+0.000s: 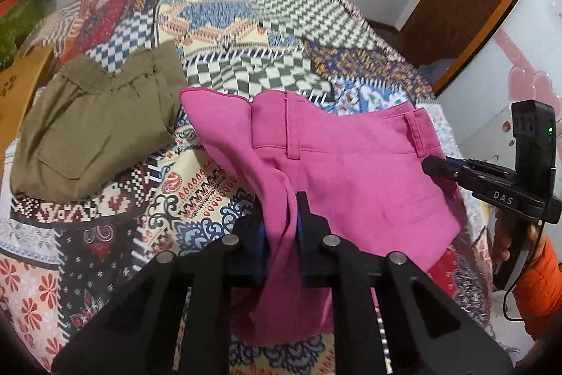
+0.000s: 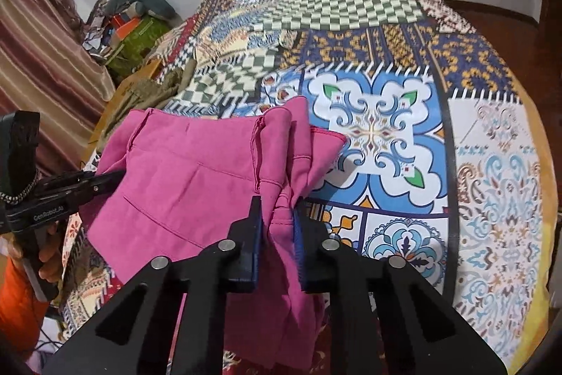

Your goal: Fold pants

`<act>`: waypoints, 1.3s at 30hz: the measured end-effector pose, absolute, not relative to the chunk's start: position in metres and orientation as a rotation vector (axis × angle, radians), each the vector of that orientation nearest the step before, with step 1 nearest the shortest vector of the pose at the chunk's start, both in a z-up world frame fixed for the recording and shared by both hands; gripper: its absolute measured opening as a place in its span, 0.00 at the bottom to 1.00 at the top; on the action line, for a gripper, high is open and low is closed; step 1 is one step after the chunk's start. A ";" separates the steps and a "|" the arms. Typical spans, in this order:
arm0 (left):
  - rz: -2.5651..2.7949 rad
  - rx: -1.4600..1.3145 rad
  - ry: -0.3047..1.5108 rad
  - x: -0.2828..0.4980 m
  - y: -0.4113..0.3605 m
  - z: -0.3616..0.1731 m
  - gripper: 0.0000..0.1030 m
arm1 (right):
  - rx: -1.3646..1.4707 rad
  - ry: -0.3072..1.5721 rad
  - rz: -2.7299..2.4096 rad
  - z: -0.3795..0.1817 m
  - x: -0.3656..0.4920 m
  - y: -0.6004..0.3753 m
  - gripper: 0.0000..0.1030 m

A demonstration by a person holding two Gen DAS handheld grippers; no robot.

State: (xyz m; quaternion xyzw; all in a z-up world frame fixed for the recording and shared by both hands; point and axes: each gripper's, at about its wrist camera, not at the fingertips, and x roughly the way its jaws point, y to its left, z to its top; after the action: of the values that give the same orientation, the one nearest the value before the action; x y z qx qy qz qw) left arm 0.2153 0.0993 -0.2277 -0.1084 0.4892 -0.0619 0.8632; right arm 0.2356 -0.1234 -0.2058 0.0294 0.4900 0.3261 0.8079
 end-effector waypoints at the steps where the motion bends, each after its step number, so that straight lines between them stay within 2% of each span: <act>1: -0.128 -0.225 1.012 0.211 0.100 -0.222 0.13 | 0.059 1.032 0.700 -0.200 0.234 -0.123 0.13; 12: -0.071 -0.193 0.876 0.167 0.113 -0.162 0.11 | -0.002 0.885 0.760 -0.144 0.199 -0.101 0.12; 26: 0.061 -0.180 0.719 0.104 0.179 -0.086 0.11 | -0.040 0.707 0.897 -0.085 0.169 -0.038 0.12; 39: 0.154 -0.127 0.681 0.088 0.239 -0.062 0.11 | -0.059 0.644 0.992 -0.066 0.167 0.040 0.12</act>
State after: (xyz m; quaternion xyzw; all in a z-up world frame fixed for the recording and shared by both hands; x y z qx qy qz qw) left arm 0.0881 0.2394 -0.0617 -0.0621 0.3335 0.0755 0.9377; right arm 0.1669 0.0403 -0.0664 -0.0280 0.3035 0.4673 0.8299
